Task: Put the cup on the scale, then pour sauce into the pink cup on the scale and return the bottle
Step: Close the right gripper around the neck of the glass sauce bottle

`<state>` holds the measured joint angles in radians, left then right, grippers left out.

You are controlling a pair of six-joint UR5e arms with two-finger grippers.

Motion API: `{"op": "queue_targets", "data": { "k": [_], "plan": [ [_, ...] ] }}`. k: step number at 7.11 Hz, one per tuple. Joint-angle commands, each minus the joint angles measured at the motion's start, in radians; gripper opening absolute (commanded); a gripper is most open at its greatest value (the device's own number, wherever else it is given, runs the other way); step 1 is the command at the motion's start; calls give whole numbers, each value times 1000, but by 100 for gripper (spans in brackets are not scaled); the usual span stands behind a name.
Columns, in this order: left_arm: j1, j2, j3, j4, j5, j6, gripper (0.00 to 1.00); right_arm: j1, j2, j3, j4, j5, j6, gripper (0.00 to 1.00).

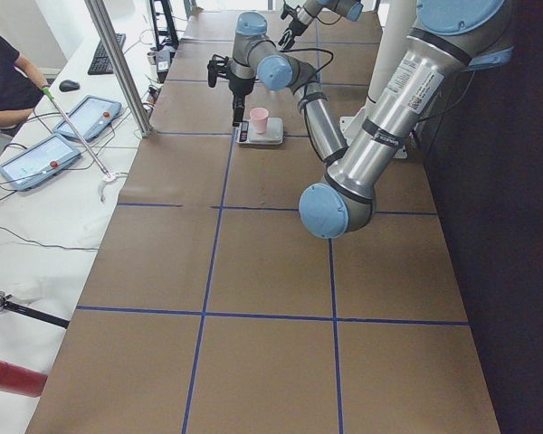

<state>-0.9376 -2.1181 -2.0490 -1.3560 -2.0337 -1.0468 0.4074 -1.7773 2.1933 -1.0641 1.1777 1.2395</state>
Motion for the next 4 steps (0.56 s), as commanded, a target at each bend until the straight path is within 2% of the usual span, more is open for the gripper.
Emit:
{"op": "queue_targets", "data": {
  "k": [1,2,4],
  "plan": [
    [-7,9,6,0,1,22,100,-67,27,-169,140,-154,-8,100],
    [-7,9,12,0,1,33,100,-68,33,-223,212,-183,-50,100],
    [-6,10,16,0,1,37,100,-71,99,-315,246,-252,-81,100]
  ]
}}
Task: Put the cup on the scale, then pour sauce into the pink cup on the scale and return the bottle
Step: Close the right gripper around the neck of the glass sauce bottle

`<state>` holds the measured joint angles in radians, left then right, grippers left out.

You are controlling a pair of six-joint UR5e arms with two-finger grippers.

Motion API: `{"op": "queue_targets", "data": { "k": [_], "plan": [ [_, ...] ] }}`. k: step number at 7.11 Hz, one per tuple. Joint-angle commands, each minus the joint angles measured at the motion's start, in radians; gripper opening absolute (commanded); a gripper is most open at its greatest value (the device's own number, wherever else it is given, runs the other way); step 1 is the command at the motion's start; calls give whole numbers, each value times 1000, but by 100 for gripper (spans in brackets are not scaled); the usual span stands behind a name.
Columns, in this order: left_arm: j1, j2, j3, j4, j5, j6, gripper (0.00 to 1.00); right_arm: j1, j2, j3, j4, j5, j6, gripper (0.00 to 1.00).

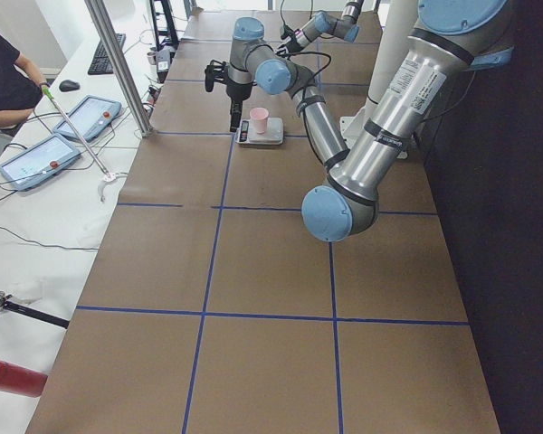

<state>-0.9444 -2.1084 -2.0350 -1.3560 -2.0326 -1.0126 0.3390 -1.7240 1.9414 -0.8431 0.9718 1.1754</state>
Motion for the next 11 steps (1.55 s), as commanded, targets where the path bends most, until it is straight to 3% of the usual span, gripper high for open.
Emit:
{"op": "queue_targets", "data": {
  "k": [1,4,5,6,7,9,11],
  "plan": [
    [1,2,13,-2,2,3,100,-6,58,-88,25,-80,-17,100],
    [3,1,24,-2,0,3,100,-5,99,-124,25,-104,-28,98],
    [3,-1,24,-2,0,3,100,-5,100,-124,27,-102,-31,82],
    [3,-1,27,-2,0,3,100,-2,100,-122,29,-102,-31,29],
    [4,-5,29,-2,0,3,100,2,100,-113,30,-99,-48,0],
    [3,-4,27,-2,0,3,100,8,98,-64,59,-100,-120,0],
    [0,2,24,-2,-1,5,100,14,101,-18,-2,-100,-184,0]
  ]
}}
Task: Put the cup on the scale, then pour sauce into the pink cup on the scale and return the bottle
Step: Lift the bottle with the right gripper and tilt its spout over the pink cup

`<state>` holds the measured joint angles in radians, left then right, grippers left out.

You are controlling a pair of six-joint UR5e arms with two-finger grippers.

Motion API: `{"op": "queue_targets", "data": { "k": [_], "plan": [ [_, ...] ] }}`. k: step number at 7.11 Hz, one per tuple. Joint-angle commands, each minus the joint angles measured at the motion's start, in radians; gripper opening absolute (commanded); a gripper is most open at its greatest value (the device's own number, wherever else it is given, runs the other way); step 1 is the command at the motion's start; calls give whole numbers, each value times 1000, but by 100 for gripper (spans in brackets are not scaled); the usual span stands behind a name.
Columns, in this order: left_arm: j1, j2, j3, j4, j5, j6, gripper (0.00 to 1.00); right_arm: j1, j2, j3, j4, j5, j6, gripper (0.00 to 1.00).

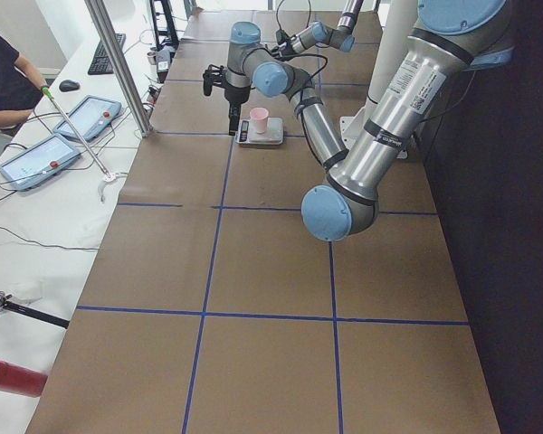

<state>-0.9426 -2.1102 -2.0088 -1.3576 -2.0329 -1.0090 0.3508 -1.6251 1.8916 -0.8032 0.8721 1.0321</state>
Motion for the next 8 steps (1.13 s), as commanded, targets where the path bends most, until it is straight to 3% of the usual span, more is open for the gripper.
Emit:
{"op": "queue_targets", "data": {
  "k": [1,2,3,4,6,8],
  "plan": [
    [-10,6,-4,2,-1,45,100,2,67,62,-165,-21,-91,0],
    [-30,40,-10,2,-1,147,100,4,214,93,-435,-86,-172,0],
    [-69,82,-13,0,-4,287,100,2,355,95,-646,-97,-185,0],
    [-123,146,-12,-6,-24,423,100,-12,388,96,-657,-104,-188,0],
    [-226,220,34,-20,-44,712,100,-72,402,66,-671,-258,-400,0],
    [-303,315,91,-119,-46,893,100,-75,406,35,-692,-322,-542,0]
  ]
}}
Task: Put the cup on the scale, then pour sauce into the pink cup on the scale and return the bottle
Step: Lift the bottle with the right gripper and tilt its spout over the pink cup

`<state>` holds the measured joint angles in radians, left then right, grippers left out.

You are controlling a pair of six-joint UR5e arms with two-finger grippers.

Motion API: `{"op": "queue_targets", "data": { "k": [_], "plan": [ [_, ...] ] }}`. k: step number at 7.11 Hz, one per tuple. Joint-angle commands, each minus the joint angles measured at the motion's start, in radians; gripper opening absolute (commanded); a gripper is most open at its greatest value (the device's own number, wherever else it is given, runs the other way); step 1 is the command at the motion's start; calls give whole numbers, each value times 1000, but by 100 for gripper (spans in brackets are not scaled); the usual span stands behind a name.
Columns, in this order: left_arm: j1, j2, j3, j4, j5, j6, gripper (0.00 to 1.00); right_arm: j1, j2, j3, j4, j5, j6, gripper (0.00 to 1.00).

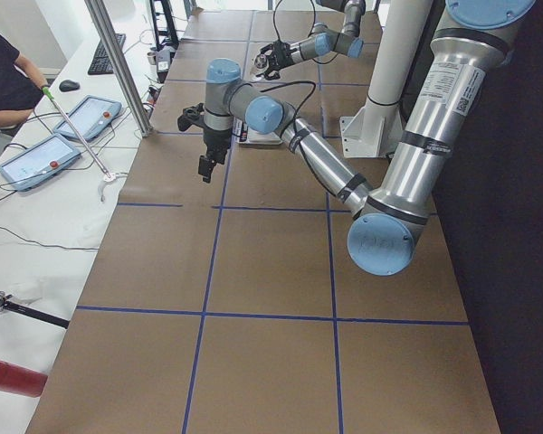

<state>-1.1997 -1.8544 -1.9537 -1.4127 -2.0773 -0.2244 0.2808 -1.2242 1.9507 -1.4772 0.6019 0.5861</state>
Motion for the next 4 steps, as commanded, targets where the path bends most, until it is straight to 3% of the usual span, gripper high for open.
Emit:
{"op": "queue_targets", "data": {
  "k": [1,3,4],
  "plan": [
    [-64,101,80,-168,-3,131,100,-3,56,-74,-67,-92,-165,0],
    [-66,129,101,-224,-3,131,100,-5,150,-217,-101,-155,-170,0],
    [-66,132,110,-227,-3,131,100,-6,184,-255,-182,-210,-198,0]
  ]
}}
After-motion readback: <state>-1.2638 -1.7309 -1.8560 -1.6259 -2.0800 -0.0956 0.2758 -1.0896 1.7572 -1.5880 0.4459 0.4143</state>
